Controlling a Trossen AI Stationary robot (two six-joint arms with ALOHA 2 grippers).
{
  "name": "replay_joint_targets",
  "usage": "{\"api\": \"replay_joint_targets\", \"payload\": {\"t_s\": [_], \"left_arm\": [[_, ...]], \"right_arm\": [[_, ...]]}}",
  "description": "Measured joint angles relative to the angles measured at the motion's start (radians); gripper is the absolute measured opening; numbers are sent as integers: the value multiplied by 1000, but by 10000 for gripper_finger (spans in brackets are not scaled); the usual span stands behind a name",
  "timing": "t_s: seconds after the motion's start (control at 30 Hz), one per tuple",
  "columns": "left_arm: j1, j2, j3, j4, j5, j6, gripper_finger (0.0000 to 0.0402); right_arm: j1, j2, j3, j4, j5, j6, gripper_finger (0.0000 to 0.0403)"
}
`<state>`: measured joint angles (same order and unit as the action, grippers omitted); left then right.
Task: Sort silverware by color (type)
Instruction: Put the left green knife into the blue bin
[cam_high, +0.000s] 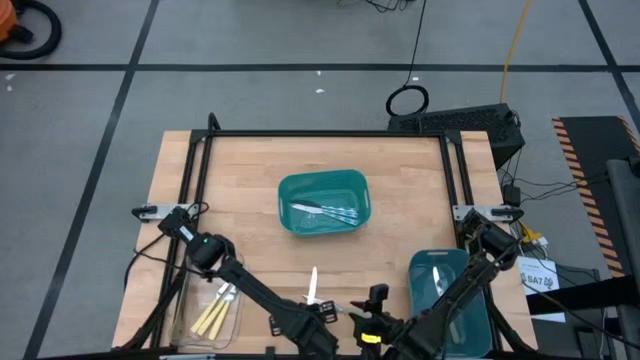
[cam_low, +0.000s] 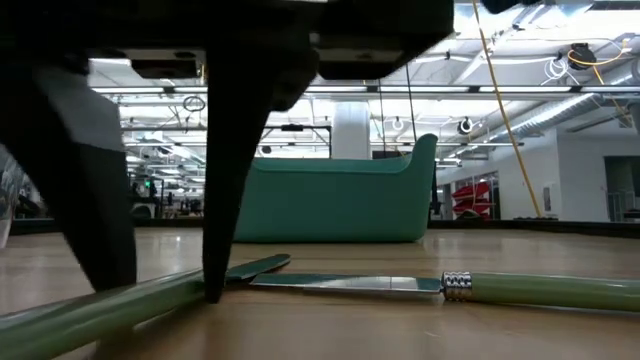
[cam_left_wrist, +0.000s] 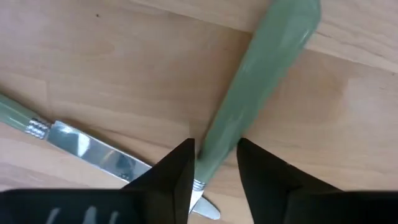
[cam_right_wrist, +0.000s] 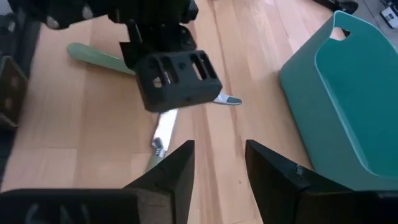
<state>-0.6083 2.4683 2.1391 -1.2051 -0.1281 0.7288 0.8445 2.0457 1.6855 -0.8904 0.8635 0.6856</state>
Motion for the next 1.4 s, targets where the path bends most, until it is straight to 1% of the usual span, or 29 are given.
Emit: {"api": "replay_joint_targets", "payload": {"t_s": [0.1,0.2,0.33,0.6,0.67,0.77,0.93,1.17,1.3,1.4], "left_arm": [[22,0,-1,12,34,-5,101],[47,-1,-1,34,43,-6,73],[72,-1,-1,42,39,-23,55],[79,-1,-1,41,19,-62,49],[80,-5,0,41,-3,-86,46],[82,-6,1,37,-60,-131,43],[81,0,20,7,-88,-206,43],[81,4,103,-36,-98,-299,44],[81,3,155,-64,-114,-321,44],[83,3,186,-84,-149,-343,45]], "right_arm": [[-11,0,0,-7,0,-16,135],[-15,0,0,-8,-1,-26,135],[-20,0,0,-12,-1,-42,135],[-35,0,0,-28,-1,-36,135],[-36,0,0,-31,-2,-17,135],[-36,0,0,-35,-4,26,135],[-6,0,0,-36,-5,137,135],[57,0,0,-41,-4,267,135],[72,4,1,-41,-1,272,135],[74,13,2,-29,-1,272,135]]}}
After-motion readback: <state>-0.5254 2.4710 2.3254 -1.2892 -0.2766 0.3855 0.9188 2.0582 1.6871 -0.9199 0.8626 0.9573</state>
